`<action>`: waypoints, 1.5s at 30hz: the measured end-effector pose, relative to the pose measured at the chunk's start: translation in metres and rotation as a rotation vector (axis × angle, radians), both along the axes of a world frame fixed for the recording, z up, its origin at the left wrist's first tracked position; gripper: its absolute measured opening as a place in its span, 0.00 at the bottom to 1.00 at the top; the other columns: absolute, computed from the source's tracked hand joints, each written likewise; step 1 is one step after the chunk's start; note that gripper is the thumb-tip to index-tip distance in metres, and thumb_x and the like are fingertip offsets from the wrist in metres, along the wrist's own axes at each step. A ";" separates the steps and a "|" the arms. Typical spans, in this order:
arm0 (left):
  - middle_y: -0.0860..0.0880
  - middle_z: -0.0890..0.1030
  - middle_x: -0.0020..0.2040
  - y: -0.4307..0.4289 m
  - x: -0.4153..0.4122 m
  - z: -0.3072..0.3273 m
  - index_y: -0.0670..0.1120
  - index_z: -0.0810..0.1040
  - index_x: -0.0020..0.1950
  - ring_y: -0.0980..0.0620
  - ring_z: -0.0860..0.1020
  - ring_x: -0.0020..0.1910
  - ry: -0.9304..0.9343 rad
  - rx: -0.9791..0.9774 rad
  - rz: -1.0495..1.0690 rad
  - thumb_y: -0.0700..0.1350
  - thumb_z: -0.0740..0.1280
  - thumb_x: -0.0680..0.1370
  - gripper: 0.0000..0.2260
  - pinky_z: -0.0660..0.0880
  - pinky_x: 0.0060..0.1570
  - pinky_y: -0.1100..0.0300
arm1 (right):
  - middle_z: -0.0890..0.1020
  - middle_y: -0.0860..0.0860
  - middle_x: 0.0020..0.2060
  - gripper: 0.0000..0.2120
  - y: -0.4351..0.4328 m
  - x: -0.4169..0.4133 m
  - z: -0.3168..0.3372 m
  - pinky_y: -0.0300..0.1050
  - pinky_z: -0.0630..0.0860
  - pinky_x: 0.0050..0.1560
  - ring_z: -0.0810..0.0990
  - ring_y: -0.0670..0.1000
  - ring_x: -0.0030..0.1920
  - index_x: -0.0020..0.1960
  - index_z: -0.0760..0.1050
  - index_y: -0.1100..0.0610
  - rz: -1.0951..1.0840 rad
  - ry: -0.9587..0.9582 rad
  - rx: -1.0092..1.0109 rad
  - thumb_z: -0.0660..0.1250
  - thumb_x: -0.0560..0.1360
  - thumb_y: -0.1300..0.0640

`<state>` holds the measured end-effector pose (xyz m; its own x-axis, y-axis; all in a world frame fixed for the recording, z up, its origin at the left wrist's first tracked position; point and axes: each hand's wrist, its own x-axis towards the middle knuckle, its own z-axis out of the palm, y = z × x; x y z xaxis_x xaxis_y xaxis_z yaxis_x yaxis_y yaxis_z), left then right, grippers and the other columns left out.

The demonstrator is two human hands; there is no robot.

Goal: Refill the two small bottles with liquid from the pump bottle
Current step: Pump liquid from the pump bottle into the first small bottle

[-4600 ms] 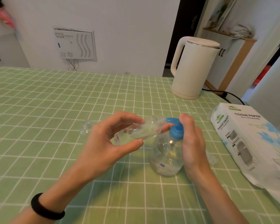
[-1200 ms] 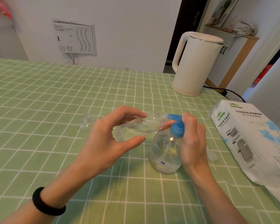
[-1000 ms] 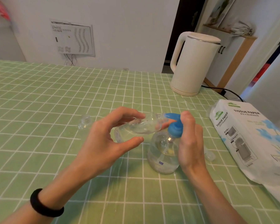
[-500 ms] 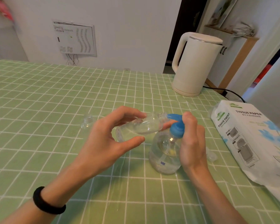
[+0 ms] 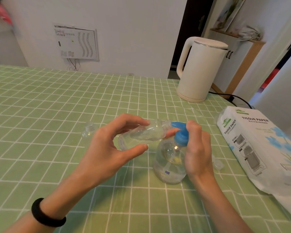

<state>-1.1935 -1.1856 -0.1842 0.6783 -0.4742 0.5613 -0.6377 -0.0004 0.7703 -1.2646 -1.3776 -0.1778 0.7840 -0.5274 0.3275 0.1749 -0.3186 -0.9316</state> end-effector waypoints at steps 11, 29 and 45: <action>0.56 0.86 0.61 0.000 0.002 -0.002 0.48 0.81 0.63 0.52 0.84 0.63 -0.009 -0.008 0.003 0.40 0.79 0.71 0.21 0.79 0.66 0.52 | 0.87 0.58 0.35 0.30 0.005 -0.002 0.004 0.47 0.79 0.44 0.82 0.64 0.43 0.40 0.86 0.44 -0.035 0.002 0.039 0.51 0.74 0.29; 0.55 0.86 0.61 0.001 0.003 -0.001 0.48 0.81 0.64 0.50 0.84 0.64 -0.009 -0.014 0.000 0.40 0.79 0.71 0.21 0.79 0.67 0.50 | 0.87 0.55 0.35 0.30 0.007 -0.001 0.003 0.47 0.76 0.42 0.82 0.61 0.42 0.39 0.86 0.46 -0.043 -0.007 0.037 0.51 0.74 0.30; 0.55 0.86 0.61 0.000 0.004 -0.004 0.48 0.81 0.63 0.50 0.84 0.64 -0.015 -0.019 -0.011 0.40 0.79 0.71 0.22 0.78 0.67 0.54 | 0.87 0.57 0.36 0.30 0.006 -0.002 0.003 0.51 0.79 0.46 0.83 0.61 0.43 0.42 0.86 0.42 -0.043 0.011 0.034 0.50 0.74 0.28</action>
<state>-1.1891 -1.1854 -0.1883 0.6647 -0.4705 0.5803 -0.6489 0.0214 0.7606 -1.2667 -1.3716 -0.1750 0.7637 -0.5714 0.3005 0.1514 -0.2940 -0.9438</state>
